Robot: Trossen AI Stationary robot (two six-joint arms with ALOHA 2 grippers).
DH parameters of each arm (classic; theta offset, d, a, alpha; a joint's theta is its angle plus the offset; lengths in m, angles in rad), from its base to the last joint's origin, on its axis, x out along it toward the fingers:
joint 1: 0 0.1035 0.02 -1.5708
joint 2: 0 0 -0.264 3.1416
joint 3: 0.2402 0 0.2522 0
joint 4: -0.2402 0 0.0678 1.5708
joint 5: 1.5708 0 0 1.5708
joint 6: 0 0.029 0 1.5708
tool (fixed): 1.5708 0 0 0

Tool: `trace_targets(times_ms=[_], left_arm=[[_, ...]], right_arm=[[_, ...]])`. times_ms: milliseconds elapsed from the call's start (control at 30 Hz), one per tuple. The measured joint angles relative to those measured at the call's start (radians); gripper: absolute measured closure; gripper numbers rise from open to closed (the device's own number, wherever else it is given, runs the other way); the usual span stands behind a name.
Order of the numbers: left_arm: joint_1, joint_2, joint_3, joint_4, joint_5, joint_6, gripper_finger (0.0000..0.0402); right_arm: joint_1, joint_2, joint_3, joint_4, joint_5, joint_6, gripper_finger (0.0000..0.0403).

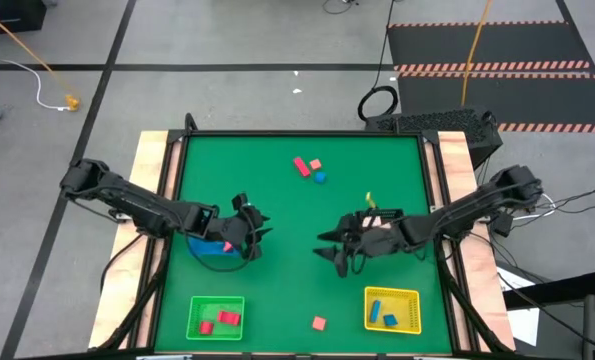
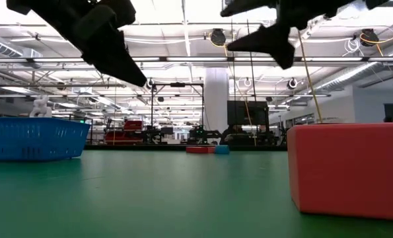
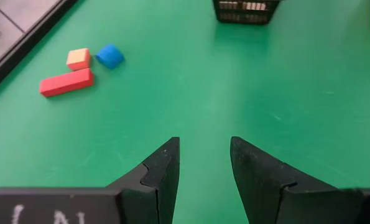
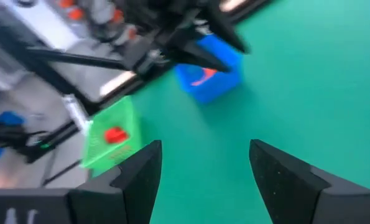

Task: Sort & place blocks by color
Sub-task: Put the bottom orange block into the blue bin

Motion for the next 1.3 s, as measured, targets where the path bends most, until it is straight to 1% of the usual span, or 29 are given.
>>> trace_targets(times_ms=[100,267,433,633,733,767,867,1033,1167,1300], left_arm=[[-0.029,0.0,0.0,0.001,0.0,0.0,0.0256],[-0.085,0.0,0.0,0.0,0.001,0.02,0.0256],[-0.139,0.0,0.0,0.0,0.001,0.023,0.0256],[-0.178,0.0,0.0,0.002,0.0,0.006,0.0256],[-0.181,0.0,0.0,0.002,-0.001,0.0,0.0256],[-0.181,0.0,0.0,0.004,-0.002,0.0,0.0256],[-0.181,0.0,0.0,0.013,-0.002,-0.001,0.0256],[-0.181,0.0,0.0,0.014,-0.002,-0.009,0.0256],[-0.181,0.0,0.0,0.009,-0.002,-0.013,0.0256],[-0.181,0.0,0.0,0.009,-0.003,-0.035,0.0256]], right_arm=[[0.018,0.087,0.0,0.126,-0.034,0.003,0.0172],[0.061,0.199,0.0,0.214,-0.035,0.082,0.0172],[0.119,0.268,0.0,0.269,-0.033,0.193,0.0172],[0.184,0.359,0.016,0.257,-0.038,0.347,0.0171],[0.2,0.389,0.044,0.258,-0.093,0.368,0.0163],[0.203,0.394,0.053,0.258,-0.11,0.362,0.0158],[0.215,0.398,0.077,0.241,-0.117,0.297,0.0141],[0.248,0.398,0.094,0.173,-0.114,0.105,0.0118],[0.274,0.398,0.094,0.146,-0.112,-0.081,0.0116],[0.293,0.398,0.095,0.181,-0.104,-0.192,0.0122]])
